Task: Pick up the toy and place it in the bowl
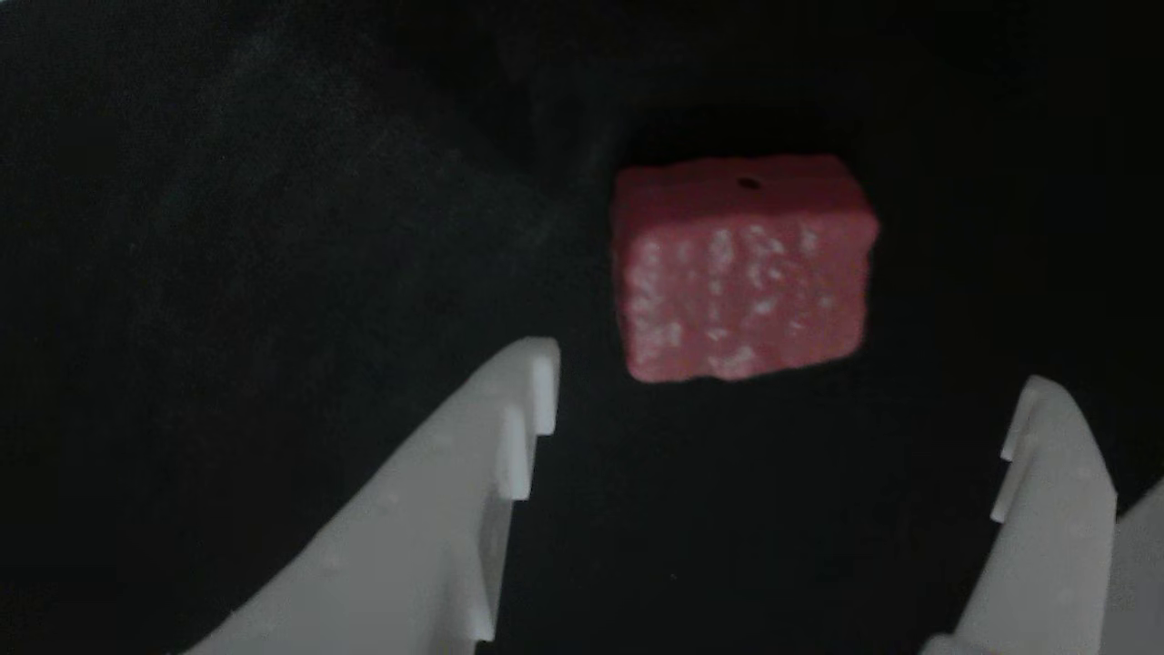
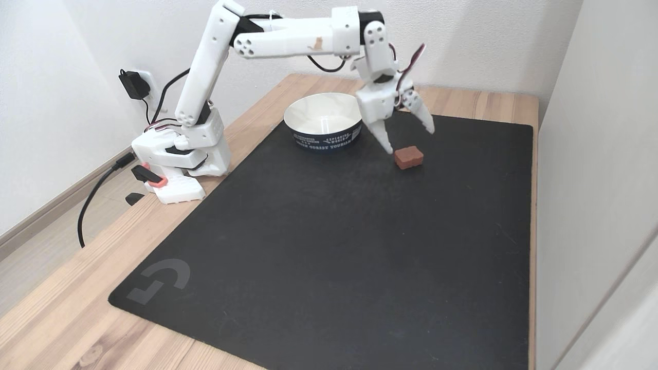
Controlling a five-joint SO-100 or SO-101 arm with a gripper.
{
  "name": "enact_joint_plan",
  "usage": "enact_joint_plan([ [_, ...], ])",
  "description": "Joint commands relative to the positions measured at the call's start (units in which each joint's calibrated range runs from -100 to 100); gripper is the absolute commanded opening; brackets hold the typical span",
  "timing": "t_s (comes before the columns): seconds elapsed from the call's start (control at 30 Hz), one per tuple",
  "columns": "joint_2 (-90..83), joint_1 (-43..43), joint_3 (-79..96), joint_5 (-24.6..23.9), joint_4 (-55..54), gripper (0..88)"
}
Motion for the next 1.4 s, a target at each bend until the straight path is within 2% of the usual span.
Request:
enact_joint_plan([
  [0.0,1.3,0.6,-2.7,-0.1,-0.2,33.3],
  [0.93,7.6,0.6,-2.7,-0.2,-1.7,32.9],
  [1.0,7.6,0.6,-2.7,-0.2,-1.7,29.5],
  [1.03,7.6,0.6,-2.7,-0.2,-1.8,23.5],
  [1.13,7.6,0.6,-2.7,-0.3,-2.9,15.2],
  [1.2,7.6,0.6,-2.7,-0.3,-3.6,5.5],
  [1.37,7.5,0.6,-2.7,-0.3,-3.7,2.1],
])
